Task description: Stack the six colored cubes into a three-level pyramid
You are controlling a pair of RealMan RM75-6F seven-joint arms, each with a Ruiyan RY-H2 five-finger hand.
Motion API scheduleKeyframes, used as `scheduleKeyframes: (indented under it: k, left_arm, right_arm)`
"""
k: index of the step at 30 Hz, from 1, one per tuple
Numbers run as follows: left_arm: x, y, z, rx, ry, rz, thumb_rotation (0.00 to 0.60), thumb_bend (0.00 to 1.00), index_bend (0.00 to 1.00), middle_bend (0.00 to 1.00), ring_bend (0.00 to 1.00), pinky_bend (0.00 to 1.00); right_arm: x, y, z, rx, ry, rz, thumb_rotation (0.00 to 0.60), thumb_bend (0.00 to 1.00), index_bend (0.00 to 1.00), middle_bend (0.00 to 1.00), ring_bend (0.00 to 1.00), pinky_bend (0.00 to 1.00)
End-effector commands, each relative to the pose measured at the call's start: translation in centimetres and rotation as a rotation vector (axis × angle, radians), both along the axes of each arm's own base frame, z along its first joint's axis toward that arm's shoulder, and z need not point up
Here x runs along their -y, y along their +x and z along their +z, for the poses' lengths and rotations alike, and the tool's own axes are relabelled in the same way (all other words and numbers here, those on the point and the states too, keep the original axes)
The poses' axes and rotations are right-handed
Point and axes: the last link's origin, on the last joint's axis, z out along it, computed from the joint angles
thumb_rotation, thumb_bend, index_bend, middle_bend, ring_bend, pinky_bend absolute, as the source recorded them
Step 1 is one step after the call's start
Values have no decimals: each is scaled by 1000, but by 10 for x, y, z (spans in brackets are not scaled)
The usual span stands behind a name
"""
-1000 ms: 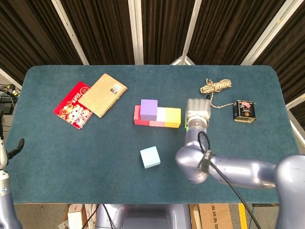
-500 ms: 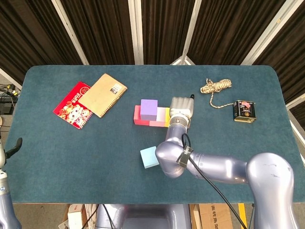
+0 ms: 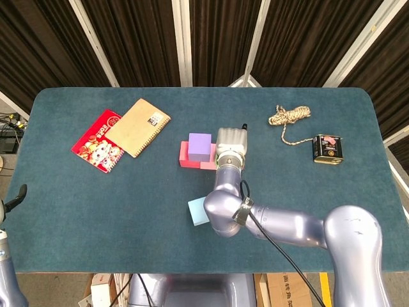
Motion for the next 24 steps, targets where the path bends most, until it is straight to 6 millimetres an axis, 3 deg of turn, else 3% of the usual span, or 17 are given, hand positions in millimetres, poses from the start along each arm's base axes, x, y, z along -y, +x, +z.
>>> scheduleKeyframes:
  k: [1,24]
  left_arm:
    - [0,0,1,0,3,0,600,313,75,104,0,0]
    - [0,-1,2,-2,9,5,600,313,74,104,0,0]
  right_arm:
    - [2,0,-3,13,1,4,600,672,415,371,237,0]
    - [13,-10,-12,16,-32,33,600,673,415,367,237,0]
